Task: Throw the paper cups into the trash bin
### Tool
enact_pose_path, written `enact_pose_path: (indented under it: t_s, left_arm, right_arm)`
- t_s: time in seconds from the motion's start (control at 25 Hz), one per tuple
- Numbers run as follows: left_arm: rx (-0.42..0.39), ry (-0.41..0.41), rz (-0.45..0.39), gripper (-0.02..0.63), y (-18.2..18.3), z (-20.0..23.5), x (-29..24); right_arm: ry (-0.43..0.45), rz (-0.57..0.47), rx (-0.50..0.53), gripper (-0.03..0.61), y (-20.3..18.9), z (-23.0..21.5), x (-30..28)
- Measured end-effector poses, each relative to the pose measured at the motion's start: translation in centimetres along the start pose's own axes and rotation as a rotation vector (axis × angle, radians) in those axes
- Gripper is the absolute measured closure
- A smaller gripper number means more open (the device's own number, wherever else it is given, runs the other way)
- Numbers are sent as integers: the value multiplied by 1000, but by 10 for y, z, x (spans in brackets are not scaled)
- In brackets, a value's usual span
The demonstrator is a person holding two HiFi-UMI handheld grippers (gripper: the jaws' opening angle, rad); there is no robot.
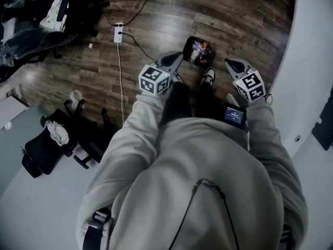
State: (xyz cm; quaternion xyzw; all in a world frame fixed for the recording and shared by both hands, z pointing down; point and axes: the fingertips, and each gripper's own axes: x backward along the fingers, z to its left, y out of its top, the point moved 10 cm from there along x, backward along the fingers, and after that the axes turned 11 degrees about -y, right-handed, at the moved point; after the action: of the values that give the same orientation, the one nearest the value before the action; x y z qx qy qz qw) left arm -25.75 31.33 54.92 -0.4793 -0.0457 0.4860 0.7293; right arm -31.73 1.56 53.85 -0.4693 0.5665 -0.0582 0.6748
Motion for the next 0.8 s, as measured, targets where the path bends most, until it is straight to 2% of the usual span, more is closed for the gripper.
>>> enact_pose_path:
  t_s: [0.24, 0.44, 0.68, 0.8]
  left_arm:
    - [-17, 31, -18, 618, 31, -9, 24]
    - [-105, 39, -47, 618, 77, -17, 34]
    - [-273, -9, -145, 618, 163, -56, 32]
    - [-370, -28, -214, 618, 225, -73, 27]
  right_arm:
    - [-52, -70, 5, 560, 40, -9, 35]
    - [-92, -150, 37, 560, 80, -22, 58]
    - [-136, -346, -33, 560, 143, -24, 103]
    - [-162, -459, -8, 560, 192, -34, 132]
